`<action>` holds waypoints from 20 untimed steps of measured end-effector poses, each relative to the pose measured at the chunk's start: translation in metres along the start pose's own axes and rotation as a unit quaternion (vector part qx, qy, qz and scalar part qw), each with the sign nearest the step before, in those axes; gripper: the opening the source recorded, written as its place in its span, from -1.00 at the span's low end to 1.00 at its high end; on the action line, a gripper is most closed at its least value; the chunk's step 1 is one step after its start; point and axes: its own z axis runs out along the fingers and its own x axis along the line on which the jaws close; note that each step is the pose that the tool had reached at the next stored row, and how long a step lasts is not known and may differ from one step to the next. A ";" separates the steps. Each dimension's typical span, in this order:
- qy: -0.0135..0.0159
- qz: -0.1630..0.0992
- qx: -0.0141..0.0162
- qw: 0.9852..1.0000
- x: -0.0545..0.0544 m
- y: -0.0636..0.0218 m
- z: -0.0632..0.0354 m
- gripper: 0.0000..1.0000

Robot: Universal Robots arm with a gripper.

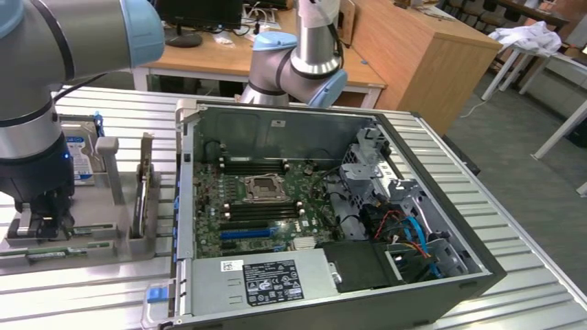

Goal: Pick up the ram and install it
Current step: 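Pick up the ram and move it above insertion slot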

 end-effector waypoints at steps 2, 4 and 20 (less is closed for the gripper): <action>0.000 0.000 0.000 1.000 0.000 0.0000 0.0006 -0.40; 0.000 0.000 0.000 1.000 0.000 -0.0001 0.0019 -0.40; 0.000 0.000 0.000 1.000 0.001 -0.0004 0.0128 -0.40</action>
